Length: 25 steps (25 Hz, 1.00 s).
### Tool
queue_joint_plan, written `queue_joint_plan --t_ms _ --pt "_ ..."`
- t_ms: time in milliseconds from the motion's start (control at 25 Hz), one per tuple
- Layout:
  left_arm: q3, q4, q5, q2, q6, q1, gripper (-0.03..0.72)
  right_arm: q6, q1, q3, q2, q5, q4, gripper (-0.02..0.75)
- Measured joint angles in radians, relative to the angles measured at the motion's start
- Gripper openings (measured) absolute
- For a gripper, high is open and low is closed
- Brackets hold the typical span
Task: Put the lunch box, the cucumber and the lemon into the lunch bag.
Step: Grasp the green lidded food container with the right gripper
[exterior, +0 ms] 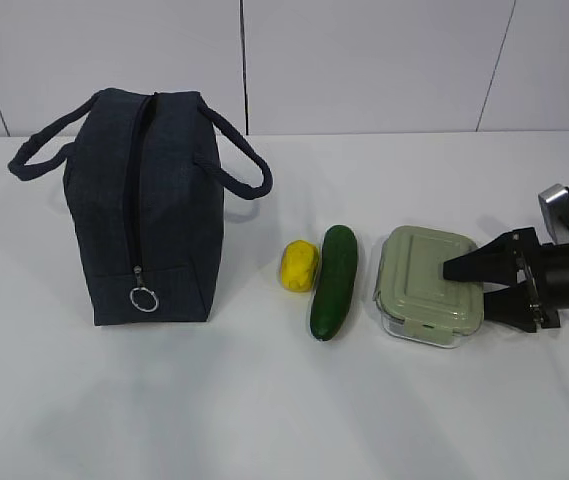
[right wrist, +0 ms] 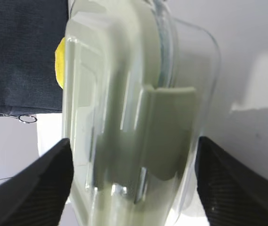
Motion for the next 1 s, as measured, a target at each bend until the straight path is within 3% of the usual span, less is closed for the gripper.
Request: queue_joint_plan --t_ms 1000 --pt "0.000 0.000 0.000 0.000 0.000 0.000 0.239 -0.008 0.000 -0.001 0.000 0.002 -0.007 0.584"
